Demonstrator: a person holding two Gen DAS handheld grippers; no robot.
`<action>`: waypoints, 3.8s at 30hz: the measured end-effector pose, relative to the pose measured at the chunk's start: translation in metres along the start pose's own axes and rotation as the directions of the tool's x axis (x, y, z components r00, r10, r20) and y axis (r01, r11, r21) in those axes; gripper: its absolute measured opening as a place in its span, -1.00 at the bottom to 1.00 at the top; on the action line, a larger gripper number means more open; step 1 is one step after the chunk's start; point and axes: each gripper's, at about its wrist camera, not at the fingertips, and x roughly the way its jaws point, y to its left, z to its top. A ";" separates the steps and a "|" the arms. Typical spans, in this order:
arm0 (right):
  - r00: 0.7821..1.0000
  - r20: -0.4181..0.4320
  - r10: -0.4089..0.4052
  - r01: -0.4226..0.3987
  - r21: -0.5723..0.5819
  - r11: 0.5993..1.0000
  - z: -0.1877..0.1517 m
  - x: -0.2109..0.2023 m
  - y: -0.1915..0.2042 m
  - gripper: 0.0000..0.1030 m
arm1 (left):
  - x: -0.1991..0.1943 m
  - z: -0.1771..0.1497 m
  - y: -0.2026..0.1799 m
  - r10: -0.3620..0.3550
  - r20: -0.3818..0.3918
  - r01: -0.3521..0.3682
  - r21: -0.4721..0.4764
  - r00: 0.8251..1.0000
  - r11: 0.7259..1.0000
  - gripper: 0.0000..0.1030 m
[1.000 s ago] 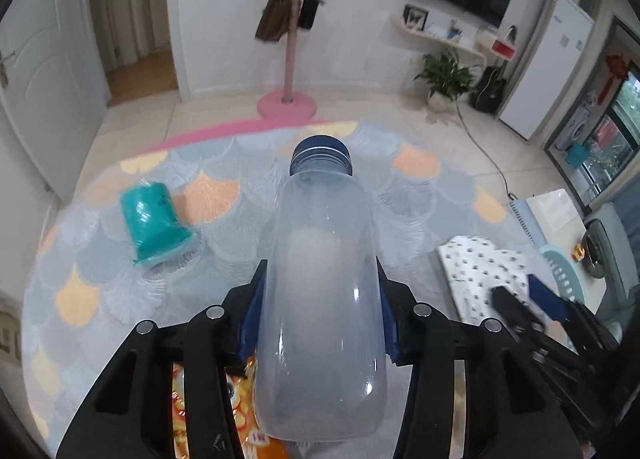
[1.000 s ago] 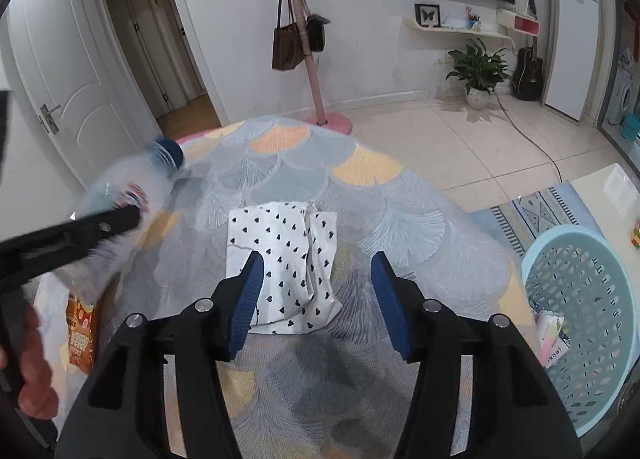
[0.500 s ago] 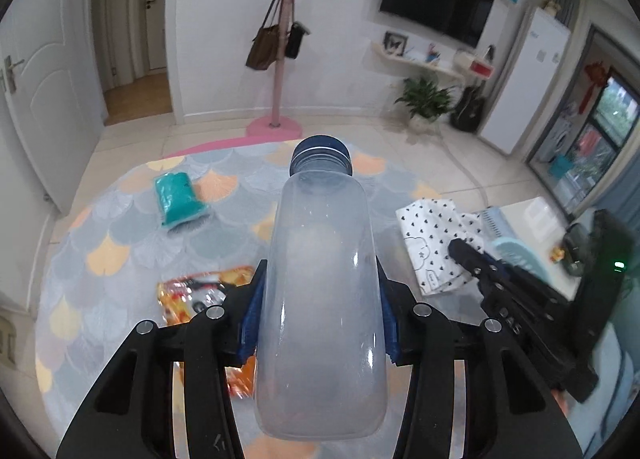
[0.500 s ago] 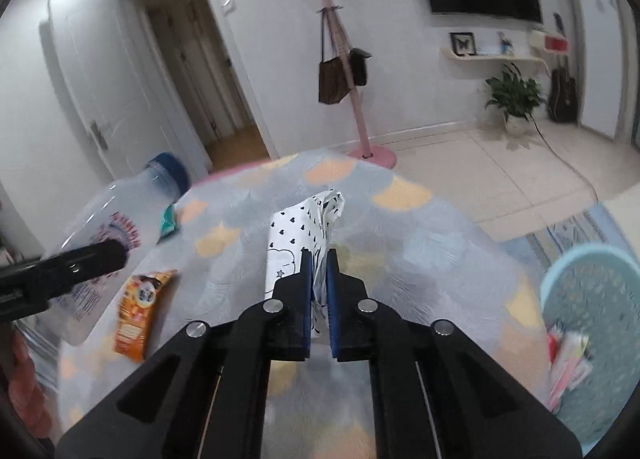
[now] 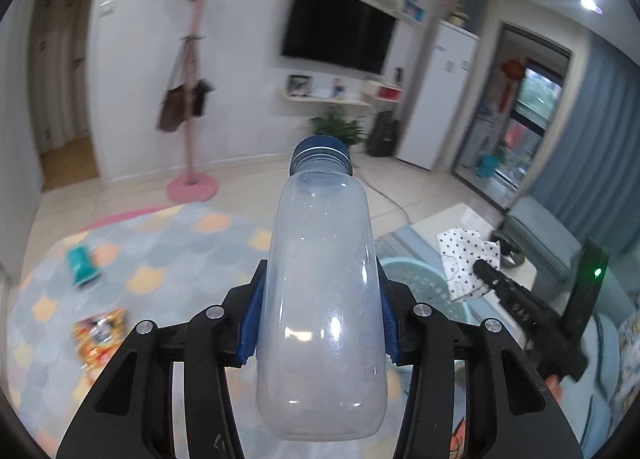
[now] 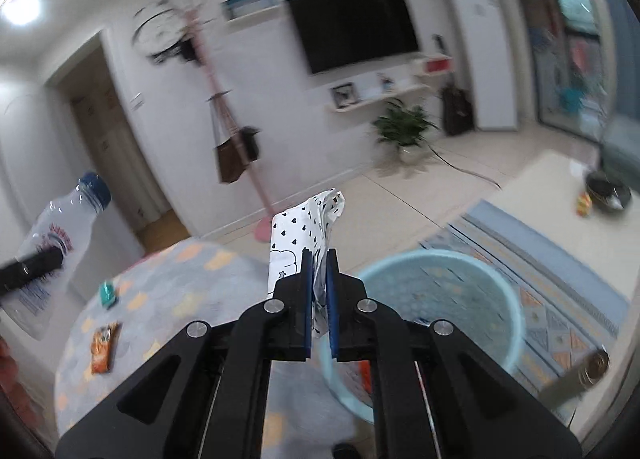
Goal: Collect trash
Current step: 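Carry bottle and dotted paper over the blue basket and open both tools, then move both tools back to the table toward the teal bag and orange snack bag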
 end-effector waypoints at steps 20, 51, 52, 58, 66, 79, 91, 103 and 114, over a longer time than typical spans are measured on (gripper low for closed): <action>0.954 -0.190 -0.230 0.253 0.107 0.961 -0.030 0.030 -0.119 -0.91 | 0.172 -0.045 -0.098 -0.127 -0.274 0.141 0.033 0.953 0.989 -0.11; 0.986 -0.162 -0.045 0.021 -0.146 0.989 -0.021 0.013 0.035 0.24 | 0.032 -0.036 0.045 -0.089 -0.070 0.073 -0.199 0.994 0.977 0.40; 0.986 -0.165 -0.030 0.003 -0.162 0.987 -0.023 0.013 0.046 0.24 | 0.024 -0.035 0.056 -0.057 -0.059 0.044 -0.207 0.997 0.977 0.40; 0.974 -0.208 0.095 -0.155 -0.293 0.944 -0.045 0.022 0.139 0.38 | -0.016 -0.039 0.128 0.128 -0.038 -0.133 -0.276 0.991 0.952 0.51; 0.910 -0.379 0.171 -0.325 -0.392 0.861 -0.094 0.056 0.257 0.40 | -0.061 -0.058 0.226 0.291 -0.069 -0.295 -0.381 0.954 0.876 0.51; 0.830 -0.545 0.120 -0.347 -0.335 0.876 -0.155 0.128 0.349 0.54 | -0.086 -0.088 0.305 0.340 -0.103 -0.348 -0.462 0.935 0.816 0.51; 0.874 -0.484 -0.039 -0.248 -0.515 0.820 -0.193 0.154 0.391 0.63 | -0.072 -0.092 0.332 0.325 -0.129 -0.347 -0.463 0.937 0.816 0.50; 0.875 -0.483 0.027 -0.264 -0.432 0.862 -0.159 0.154 0.344 -0.35 | -0.003 -0.064 0.319 0.239 -0.175 -0.290 -0.387 0.955 0.876 0.50; 0.941 -0.338 -0.003 -0.153 -0.435 0.887 -0.124 0.154 0.288 -0.36 | 0.066 -0.043 0.318 0.254 -0.175 -0.305 -0.408 0.951 0.861 0.51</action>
